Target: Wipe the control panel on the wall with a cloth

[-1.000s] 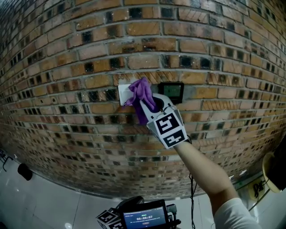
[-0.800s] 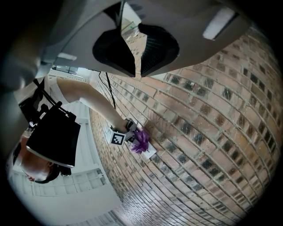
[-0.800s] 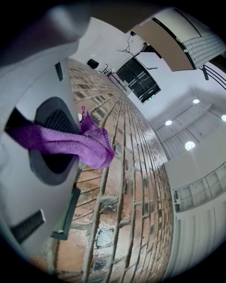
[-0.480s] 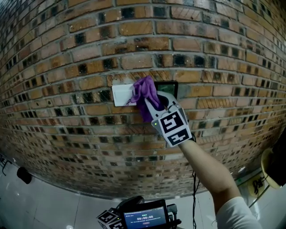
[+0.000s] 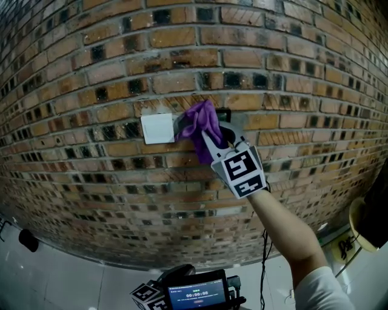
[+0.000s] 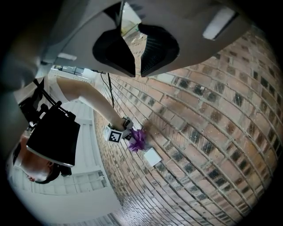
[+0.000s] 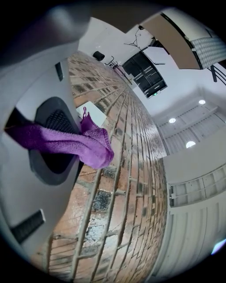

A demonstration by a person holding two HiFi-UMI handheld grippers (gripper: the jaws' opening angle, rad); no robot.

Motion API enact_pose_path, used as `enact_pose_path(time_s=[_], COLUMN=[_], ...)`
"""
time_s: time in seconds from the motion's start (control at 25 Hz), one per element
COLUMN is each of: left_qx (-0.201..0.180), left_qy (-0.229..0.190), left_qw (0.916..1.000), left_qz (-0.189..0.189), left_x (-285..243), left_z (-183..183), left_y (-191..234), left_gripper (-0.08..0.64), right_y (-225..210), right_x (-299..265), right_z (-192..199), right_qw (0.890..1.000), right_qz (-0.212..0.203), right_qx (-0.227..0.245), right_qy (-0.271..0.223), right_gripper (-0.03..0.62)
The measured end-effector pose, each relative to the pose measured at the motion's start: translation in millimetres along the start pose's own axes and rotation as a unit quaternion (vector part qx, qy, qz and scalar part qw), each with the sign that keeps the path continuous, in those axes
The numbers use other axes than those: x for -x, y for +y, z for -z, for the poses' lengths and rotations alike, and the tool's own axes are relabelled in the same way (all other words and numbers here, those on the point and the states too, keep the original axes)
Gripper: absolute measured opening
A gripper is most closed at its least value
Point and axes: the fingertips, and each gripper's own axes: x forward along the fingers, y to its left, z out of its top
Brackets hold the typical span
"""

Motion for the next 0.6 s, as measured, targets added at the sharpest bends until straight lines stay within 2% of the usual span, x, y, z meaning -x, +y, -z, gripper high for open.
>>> enact_pose_path(time_s=[0.6], left_qx=[-0.005], left_qy=[0.009], left_qw=[0.9999], left_qz=[0.013], left_x=[-11.2], left_z=[1.0], left_y=[-8.9], left_gripper=[0.034], right_y=[-37.5], right_x=[21.2], right_z=[17.3], right_qw=[0.999], right_qz=[0.036], right_qx=[0.002], right_qy=[0.016], right_gripper=[0.081])
